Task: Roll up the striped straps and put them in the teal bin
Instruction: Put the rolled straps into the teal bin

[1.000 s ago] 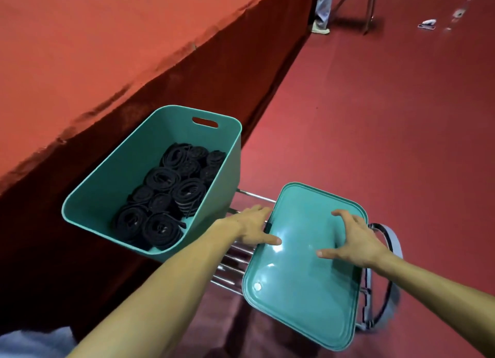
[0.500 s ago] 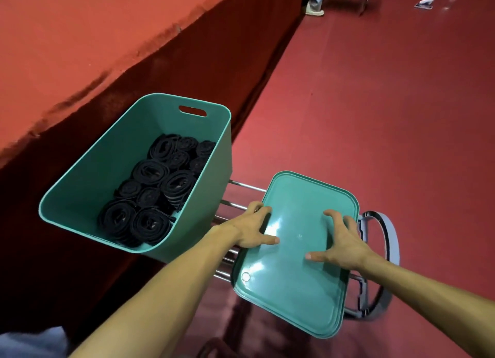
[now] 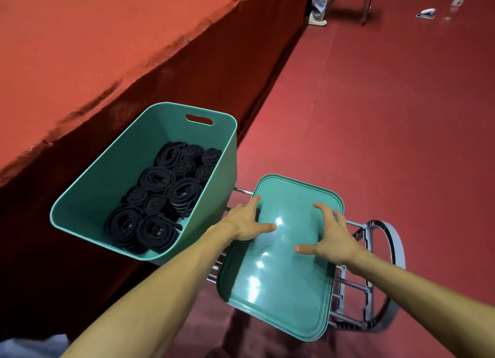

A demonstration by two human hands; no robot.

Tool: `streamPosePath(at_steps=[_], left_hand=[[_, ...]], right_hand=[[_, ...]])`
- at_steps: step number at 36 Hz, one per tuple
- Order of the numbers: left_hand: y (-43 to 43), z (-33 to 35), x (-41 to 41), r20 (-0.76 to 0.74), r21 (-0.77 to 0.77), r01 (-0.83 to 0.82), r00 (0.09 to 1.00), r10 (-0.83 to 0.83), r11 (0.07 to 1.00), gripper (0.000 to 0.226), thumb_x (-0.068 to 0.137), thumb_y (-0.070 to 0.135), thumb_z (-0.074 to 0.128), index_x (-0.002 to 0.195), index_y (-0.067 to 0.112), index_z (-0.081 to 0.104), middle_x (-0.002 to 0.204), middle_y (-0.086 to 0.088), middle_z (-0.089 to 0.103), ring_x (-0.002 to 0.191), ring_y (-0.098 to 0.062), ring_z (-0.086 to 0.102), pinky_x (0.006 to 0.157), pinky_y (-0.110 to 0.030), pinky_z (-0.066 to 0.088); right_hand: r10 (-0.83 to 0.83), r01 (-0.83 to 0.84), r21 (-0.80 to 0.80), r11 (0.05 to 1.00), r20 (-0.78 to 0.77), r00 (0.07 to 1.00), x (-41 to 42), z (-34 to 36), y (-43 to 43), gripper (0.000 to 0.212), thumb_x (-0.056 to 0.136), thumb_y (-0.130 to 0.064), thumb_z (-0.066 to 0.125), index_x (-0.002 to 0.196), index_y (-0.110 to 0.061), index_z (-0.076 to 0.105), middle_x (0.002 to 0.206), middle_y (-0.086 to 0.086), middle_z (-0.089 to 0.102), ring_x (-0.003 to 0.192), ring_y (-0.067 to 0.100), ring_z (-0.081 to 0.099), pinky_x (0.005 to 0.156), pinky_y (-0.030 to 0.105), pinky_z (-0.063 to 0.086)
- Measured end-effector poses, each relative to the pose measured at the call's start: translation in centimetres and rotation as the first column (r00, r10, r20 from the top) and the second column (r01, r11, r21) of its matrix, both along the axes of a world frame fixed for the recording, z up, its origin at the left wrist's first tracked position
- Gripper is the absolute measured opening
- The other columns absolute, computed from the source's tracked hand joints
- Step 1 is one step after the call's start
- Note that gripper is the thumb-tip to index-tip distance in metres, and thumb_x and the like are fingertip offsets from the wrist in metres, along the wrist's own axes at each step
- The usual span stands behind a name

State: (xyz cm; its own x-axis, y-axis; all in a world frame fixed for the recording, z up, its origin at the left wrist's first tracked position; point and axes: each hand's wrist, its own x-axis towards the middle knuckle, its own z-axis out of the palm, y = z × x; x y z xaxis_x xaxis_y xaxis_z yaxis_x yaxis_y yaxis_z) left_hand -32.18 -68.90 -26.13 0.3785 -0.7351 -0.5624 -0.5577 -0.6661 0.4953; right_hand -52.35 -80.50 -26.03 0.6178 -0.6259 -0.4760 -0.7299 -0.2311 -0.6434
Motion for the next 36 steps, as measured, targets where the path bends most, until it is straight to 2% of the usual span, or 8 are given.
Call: streamPosePath(at_steps=[5,14,19,22,24,28,32,36], left_hand=[[-0.9,1.2,0.3,-0.024,-0.049,-0.099,0.995,0.098,0.994,0.103,0.079,0.061,0.070,0.155,0.040,0.004,0.153,-0.020,0.032,0.143,-0.038,0.030,0.115,-0.055,0.030],[-2.9,6.3,1.0,-0.018,-0.136,-0.166,0.986,0.165,0.977,0.115,0.075,0.062,0.074,0.151,0.051,-0.013,0.156,-0.022,0.025,0.142,-0.044,0.030,0.117,-0.053,0.027],[-3.2,9.5,2.2,-0.090,-0.258,-0.261,0.965,0.246,0.930,0.119,0.072,0.057,0.078,0.147,0.057,-0.015,0.156,-0.021,0.025,0.145,-0.035,0.027,0.118,-0.050,0.027],[-3.2,10.9,2.2,-0.100,-0.276,-0.282,0.959,0.265,0.919,0.121,0.072,0.059,0.077,0.142,0.061,-0.021,0.155,-0.021,0.025,0.141,-0.037,0.035,0.115,-0.048,0.033],[-3.0,11.5,1.9,-0.108,-0.276,-0.287,0.958,0.267,0.917,0.124,0.070,0.060,0.078,0.140,0.062,-0.025,0.154,-0.019,0.026,0.138,-0.037,0.039,0.108,-0.041,0.040],[-2.6,12.1,1.8,-0.141,-0.302,-0.293,0.955,0.262,0.907,0.137,0.045,0.070,0.074,0.133,0.065,-0.031,0.157,-0.010,0.032,0.135,-0.031,0.045,0.099,-0.038,0.045],[-2.3,12.5,1.9,-0.182,-0.295,-0.294,0.951,0.249,0.909,0.131,0.071,0.053,0.080,0.140,0.056,-0.032,0.154,0.000,0.041,0.129,-0.026,0.052,0.096,-0.036,0.046],[-1.9,12.9,2.0,-0.187,-0.291,-0.284,0.953,0.237,0.914,0.129,0.076,0.050,0.079,0.140,0.054,-0.033,0.148,0.005,0.047,0.125,-0.025,0.054,0.094,-0.037,0.049]], right_hand=[[-0.017,0.020,-0.059,0.998,0.054,0.998,-0.1,2.1,-0.9,0.115,0.068,-0.030,0.091,0.151,-0.040,0.013,0.160,0.006,-0.012,0.142,0.032,0.032,0.113,0.038,0.030],[-0.044,0.070,-0.170,0.983,0.156,0.987,1.7,7.4,-2.9,0.122,0.062,-0.041,0.092,0.151,-0.045,0.008,0.159,0.003,-0.011,0.143,0.030,0.031,0.113,0.037,0.031],[-0.086,0.133,-0.219,0.967,0.212,0.974,2.7,10.4,-3.7,0.125,0.062,-0.046,0.091,0.151,-0.048,0.003,0.161,0.016,-0.001,0.150,0.032,0.018,0.117,0.043,0.030],[-0.087,0.138,-0.258,0.956,0.201,0.976,3.2,11.8,-3.8,0.128,0.063,-0.049,0.089,0.151,-0.051,-0.004,0.161,0.019,0.006,0.145,0.036,0.029,0.111,0.043,0.036],[-0.085,0.137,-0.285,0.949,0.187,0.979,3.4,12.6,-3.6,0.128,0.064,-0.051,0.088,0.150,-0.053,-0.007,0.160,0.019,0.009,0.143,0.039,0.033,0.109,0.044,0.038],[-0.098,0.157,-0.306,0.939,0.199,0.975,3.1,13.6,-3.0,0.127,0.064,-0.052,0.087,0.148,-0.057,-0.009,0.156,0.015,0.016,0.130,0.039,0.047,0.105,0.045,0.043],[-0.134,0.213,-0.299,0.930,0.262,0.956,2.8,14.2,-2.6,0.127,0.065,-0.050,0.087,0.146,-0.059,-0.009,0.144,0.011,0.025,0.119,0.032,0.050,0.104,0.044,0.043],[-0.186,0.266,-0.261,0.928,0.294,0.938,2.7,15.1,-2.6,0.129,0.067,-0.049,0.087,0.149,-0.055,-0.013,0.125,0.004,0.022,0.104,0.022,0.048,0.101,0.038,0.044]])
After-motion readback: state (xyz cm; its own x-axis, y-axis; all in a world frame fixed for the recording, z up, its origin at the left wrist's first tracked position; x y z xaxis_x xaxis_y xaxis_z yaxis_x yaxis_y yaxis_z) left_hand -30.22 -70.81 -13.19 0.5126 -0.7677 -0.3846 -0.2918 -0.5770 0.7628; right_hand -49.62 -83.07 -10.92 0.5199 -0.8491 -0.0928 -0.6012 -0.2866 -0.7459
